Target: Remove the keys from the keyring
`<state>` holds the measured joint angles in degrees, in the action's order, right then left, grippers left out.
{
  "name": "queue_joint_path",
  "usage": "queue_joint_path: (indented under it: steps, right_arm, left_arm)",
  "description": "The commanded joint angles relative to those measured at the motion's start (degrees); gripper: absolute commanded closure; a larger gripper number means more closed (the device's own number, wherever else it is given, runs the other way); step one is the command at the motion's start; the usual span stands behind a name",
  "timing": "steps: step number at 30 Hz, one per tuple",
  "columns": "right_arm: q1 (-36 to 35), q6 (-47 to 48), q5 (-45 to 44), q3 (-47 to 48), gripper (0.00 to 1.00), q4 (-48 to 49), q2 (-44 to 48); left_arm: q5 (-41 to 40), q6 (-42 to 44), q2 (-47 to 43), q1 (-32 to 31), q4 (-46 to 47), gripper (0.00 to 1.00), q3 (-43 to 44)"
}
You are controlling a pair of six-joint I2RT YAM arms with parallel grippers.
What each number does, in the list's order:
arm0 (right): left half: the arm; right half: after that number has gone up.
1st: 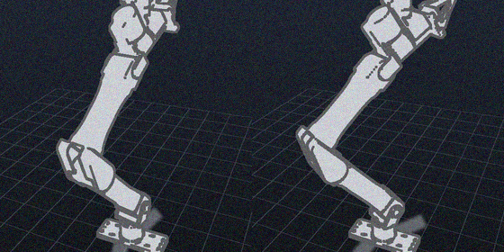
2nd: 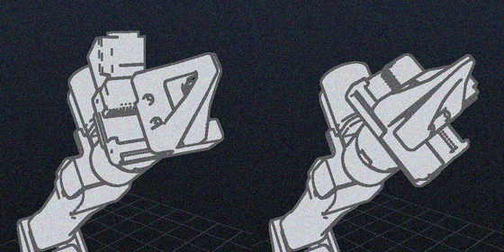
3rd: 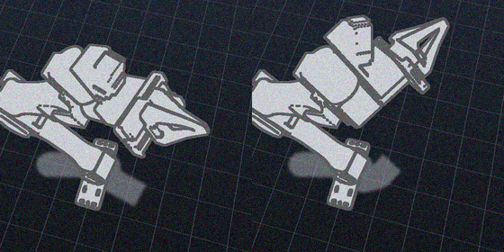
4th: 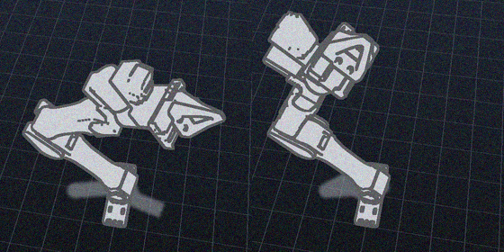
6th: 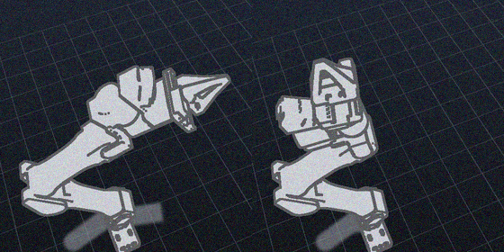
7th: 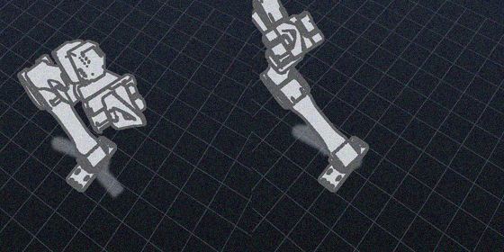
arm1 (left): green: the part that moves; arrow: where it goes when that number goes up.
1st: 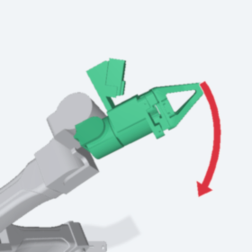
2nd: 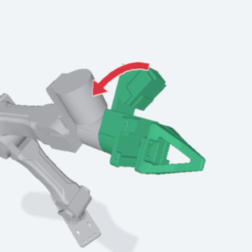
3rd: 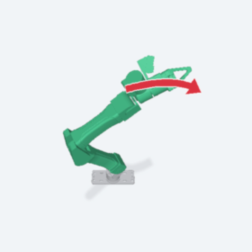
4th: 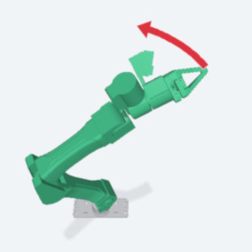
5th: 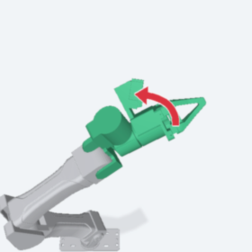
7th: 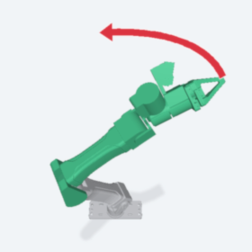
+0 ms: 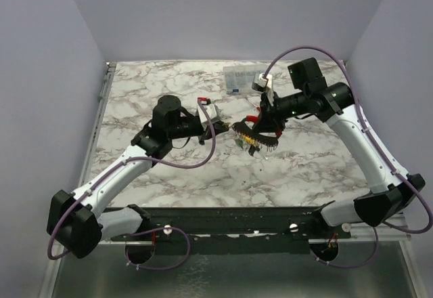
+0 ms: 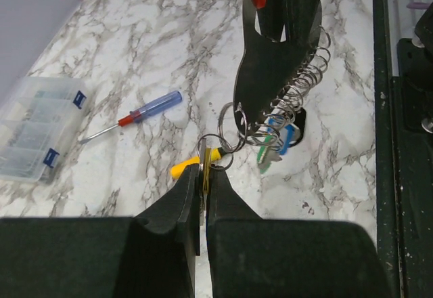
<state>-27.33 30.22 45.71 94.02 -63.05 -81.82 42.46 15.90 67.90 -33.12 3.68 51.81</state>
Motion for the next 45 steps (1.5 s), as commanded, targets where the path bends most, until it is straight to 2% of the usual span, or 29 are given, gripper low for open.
queue_joint_path:
  steps: [1, 14, 24, 29, 35, 39, 45]
  right_arm:
    - [-0.2, -5.4, -0.8, -4.3, 0.99, 6.5, 3.1]
    - [-0.2, -13.1, -9.2, -18.8, 1.0, 26.9, 10.0]
    - [-0.2, -11.3, -4.1, -29.3, 0.98, 37.2, 15.0]
    - [-0.2, -9.2, -2.2, -33.5, 0.88, 40.7, 16.7]
    - [-0.2, -7.1, -0.4, -36.6, 0.61, 43.0, 18.1]
    - [-0.2, -6.0, 0.8, -37.1, 0.47, 43.4, 19.0]
    - [-0.1, -5.9, 1.5, -35.9, 0.47, 44.7, 20.0]
  left_arm:
    - [-5.8, 3.8, -3.5, 0.0, -6.2, 1.0, 1.3]
    - [-13.7, 9.8, -1.1, 0.0, -13.8, 1.0, 10.9]
    - [-16.2, 27.6, -0.7, -3.1, -16.5, 1.0, 12.9]
    - [-15.2, 32.6, 0.8, -4.0, -16.6, 1.0, 15.0]
    - [-10.9, 37.5, 0.4, -5.1, -16.8, 1.0, 14.7]
    - [-9.0, 39.5, 0.1, -5.2, -17.4, 1.0, 14.2]
    - [-7.5, 40.9, -0.2, -5.3, -18.4, 1.0, 14.1]
